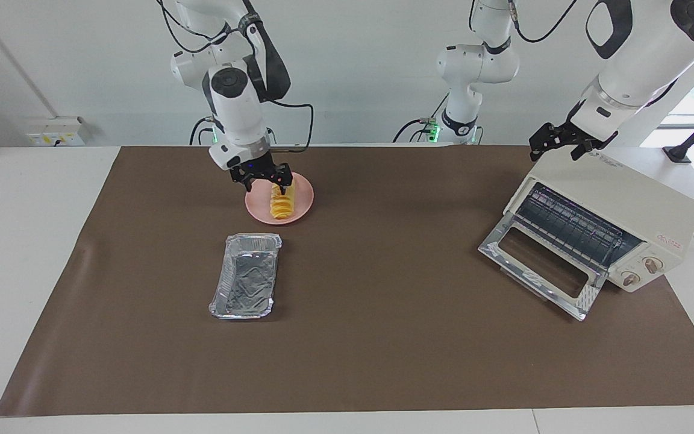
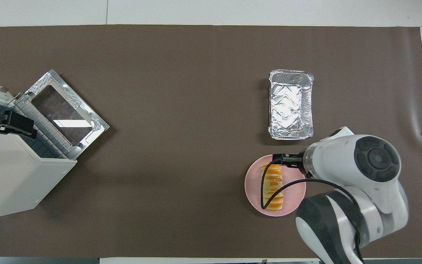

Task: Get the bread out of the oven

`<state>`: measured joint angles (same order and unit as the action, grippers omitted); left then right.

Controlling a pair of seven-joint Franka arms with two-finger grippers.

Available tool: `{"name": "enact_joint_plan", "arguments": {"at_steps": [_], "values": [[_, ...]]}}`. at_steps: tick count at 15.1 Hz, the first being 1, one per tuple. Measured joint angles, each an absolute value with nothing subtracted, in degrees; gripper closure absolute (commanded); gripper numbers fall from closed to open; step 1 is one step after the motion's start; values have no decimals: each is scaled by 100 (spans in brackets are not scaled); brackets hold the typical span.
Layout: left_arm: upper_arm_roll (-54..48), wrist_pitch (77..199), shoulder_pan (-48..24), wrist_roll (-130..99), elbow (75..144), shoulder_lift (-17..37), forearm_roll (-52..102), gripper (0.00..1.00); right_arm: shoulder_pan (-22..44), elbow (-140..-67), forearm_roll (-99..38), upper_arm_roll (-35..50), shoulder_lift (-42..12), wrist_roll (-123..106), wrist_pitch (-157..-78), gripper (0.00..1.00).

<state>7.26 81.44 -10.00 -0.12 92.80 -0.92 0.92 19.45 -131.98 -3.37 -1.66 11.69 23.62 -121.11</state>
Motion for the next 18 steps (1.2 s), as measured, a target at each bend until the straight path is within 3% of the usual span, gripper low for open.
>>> {"name": "enact_joint_plan", "arguments": {"at_steps": [8, 13, 18], "values": [[726, 8144, -1000, -12, 9280, -92, 92, 0, 812, -11259, -328, -229, 1332, -433, -9906, 0], [726, 8144, -1000, -12, 9280, -92, 92, 0, 389, -9791, -279, -227, 855, -836, -8420, 0], [726, 8144, -1000, -12, 9280, -92, 92, 0, 198, -9256, -33, -197, 368, -838, -8260, 0]]}}
